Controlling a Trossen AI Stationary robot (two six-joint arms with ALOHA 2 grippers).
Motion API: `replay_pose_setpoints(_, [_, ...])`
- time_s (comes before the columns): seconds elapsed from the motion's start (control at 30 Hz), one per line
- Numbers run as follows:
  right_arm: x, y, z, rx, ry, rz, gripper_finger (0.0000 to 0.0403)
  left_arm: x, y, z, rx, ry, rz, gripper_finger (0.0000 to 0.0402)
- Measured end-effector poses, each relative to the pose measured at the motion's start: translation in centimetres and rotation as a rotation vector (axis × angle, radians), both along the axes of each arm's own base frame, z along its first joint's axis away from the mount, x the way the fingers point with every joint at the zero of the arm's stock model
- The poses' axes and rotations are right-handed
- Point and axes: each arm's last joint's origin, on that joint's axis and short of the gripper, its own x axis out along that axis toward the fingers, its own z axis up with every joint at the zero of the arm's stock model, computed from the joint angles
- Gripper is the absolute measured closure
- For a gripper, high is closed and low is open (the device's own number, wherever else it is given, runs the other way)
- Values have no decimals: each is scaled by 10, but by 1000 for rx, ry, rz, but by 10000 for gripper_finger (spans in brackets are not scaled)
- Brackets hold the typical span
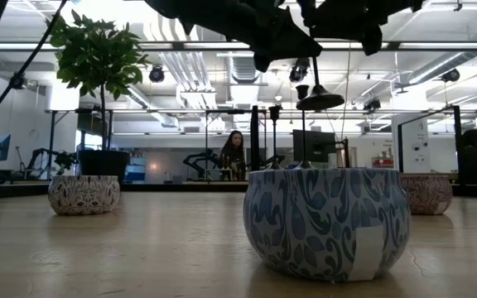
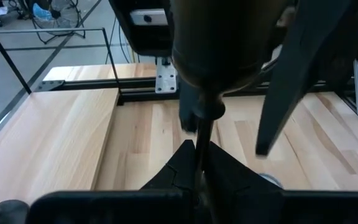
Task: Pick & Place candle stick holders
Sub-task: Put the black candle holder on the shelf
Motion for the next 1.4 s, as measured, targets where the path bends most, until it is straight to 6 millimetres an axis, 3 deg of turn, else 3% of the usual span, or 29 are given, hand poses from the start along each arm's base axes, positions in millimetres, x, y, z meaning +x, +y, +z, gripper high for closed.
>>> replay_pose_setpoints(0.53, [0,-1,0,-42,17,13,386,-2,-1,3,-14,-5,-20,382])
replay_pose_setpoints(0.8, [0,-3,1,-63,23,13,392,-2,-1,4,-16,-7,-28,381])
replay_pose_setpoints(1.17, [0,-5,3,-74,7,-41,394,-4,0,4,-43,3,-22,278])
replay_pose_setpoints(1.4, [-1,-6,2,-98,25,-86,394,-24,8,17,-46,82,2,204])
